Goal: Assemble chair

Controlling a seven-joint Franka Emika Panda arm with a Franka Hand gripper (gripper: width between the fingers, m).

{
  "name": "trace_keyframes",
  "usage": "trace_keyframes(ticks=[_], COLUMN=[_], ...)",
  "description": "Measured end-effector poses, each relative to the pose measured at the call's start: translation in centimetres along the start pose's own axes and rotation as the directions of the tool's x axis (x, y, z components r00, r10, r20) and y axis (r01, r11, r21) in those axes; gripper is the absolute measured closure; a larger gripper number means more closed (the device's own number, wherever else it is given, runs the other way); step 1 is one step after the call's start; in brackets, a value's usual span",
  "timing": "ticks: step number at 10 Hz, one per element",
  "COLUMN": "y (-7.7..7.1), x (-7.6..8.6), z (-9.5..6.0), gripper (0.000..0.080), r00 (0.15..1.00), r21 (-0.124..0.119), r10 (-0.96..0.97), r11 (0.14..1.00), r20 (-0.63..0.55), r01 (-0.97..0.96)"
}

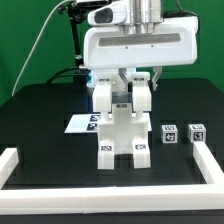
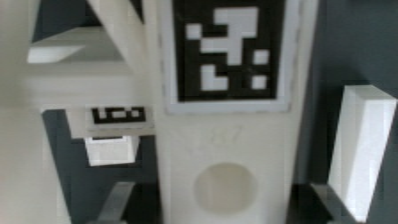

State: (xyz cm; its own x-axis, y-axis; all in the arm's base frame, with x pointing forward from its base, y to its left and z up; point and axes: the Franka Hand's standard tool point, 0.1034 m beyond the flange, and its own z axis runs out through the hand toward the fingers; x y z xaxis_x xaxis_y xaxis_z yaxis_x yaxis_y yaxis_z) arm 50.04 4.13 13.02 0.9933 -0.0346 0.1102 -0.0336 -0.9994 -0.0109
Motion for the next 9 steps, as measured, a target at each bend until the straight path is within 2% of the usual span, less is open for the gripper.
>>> trace_keyframes(ticks=[2, 5, 9], y=[-0.1, -0.2, 0.2], x=[-0.2, -0.8, -1.5], z=[-0.1, -1.6, -0.2], gripper=[0.0514, 0.0514, 0.0514], r00=[1.0, 1.0, 1.0], r21=[0.001, 0.011, 0.003], r10=[0.005, 0.007, 0.004], r11=[1.0, 1.0, 1.0], r20=[0.009, 0.027, 0.015], r01=[-0.005, -0.007, -0.004])
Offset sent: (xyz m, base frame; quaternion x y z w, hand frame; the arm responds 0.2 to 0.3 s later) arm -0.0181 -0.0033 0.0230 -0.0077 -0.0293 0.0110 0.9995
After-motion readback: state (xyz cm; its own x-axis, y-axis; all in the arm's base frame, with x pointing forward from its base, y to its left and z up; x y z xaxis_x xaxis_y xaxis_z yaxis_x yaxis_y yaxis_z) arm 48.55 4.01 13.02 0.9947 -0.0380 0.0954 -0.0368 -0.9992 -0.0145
